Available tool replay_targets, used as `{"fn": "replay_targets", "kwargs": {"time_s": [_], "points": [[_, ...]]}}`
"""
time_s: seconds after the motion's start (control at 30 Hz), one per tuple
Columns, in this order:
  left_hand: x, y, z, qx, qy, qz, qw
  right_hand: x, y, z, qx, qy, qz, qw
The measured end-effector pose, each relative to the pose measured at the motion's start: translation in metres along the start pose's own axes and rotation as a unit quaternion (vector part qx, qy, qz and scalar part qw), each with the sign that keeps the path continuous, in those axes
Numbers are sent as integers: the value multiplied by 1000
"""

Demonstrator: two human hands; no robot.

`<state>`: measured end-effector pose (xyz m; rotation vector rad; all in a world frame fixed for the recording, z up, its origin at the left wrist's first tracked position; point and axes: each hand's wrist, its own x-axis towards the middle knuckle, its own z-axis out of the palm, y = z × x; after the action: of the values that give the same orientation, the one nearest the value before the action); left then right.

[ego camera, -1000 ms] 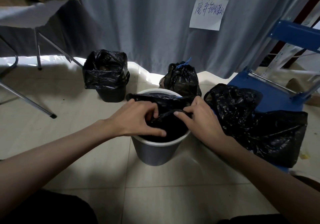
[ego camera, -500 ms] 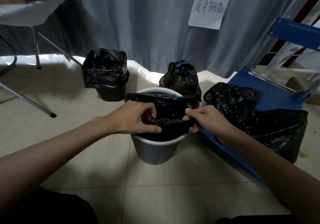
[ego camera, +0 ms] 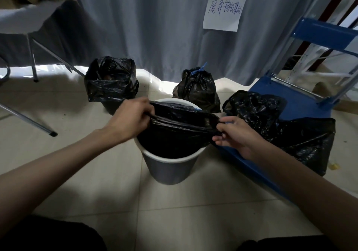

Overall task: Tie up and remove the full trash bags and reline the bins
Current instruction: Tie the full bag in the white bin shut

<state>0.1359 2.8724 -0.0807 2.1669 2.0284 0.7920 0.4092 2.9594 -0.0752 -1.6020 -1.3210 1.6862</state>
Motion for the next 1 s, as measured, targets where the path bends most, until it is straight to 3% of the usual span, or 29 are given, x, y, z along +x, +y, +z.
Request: {"fn": "replay_targets", "kwargs": {"time_s": [0.13, 0.23, 0.3, 0.57, 0.83, 1.0], "points": [[6, 15, -21, -132, -90, -23, 987, 10, 9, -9, -85, 8, 28, 996], [7, 33, -31, -156, -237, -41, 958, 27, 16, -10, -163, 80, -31, 983], [11, 41, -31, -144, -283, -62, 946, 38, 16, -9, -216, 113, -80, 966], [66, 41, 3, -13, -184, -38, 982, 79, -6, 21, -416, 112, -180, 885], [99, 38, 40, -6, -119, -32, 992, 91, -11, 43, -415, 108, -224, 875], [99, 25, 59, -2, -166, -2, 986, 79, -15, 40, -349, 76, -305, 883]]}}
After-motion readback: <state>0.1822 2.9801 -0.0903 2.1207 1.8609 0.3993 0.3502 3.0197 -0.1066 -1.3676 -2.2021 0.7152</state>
